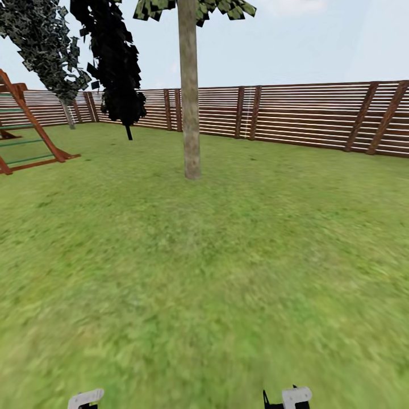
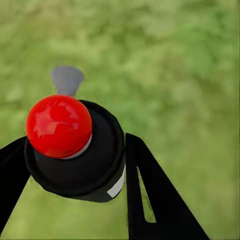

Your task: In the garden, pick up the pesticide atomizer on the floor and spray pesticide onto both trees until each tree trunk is fully covered.

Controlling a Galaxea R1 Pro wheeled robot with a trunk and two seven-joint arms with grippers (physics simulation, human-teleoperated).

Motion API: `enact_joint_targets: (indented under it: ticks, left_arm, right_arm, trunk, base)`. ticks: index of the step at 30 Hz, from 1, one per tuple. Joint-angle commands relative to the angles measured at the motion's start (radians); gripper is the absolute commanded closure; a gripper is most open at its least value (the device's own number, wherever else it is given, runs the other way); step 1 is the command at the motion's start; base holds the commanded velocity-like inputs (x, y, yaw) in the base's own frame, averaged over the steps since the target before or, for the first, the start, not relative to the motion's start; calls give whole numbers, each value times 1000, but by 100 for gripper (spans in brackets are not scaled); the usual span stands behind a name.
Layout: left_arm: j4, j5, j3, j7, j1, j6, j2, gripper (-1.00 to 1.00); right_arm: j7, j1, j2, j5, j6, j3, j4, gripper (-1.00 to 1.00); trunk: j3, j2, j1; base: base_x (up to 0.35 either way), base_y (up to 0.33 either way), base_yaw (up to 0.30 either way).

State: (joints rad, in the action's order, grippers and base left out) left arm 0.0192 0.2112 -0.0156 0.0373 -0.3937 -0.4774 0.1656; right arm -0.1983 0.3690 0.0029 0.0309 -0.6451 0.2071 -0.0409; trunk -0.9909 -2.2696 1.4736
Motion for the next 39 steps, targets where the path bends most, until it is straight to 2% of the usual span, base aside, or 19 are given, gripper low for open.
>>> enact_joint_targets:
  ticks: [1,39]
  left_arm:
    - [-1,5,-1,4,-1,-3,0,100]
    - [-1,6,-2,3,-1,-3,1,100]
  right_arm:
    - [-10,1,0,3,-1,8,1,-100]
    - [-5,1,8,4,4,12,13,-100]
  trunk:
    - [-1,0,0]
    - [-1,0,0]
  base:
    - [337,0,0]
    - [337,0,0]
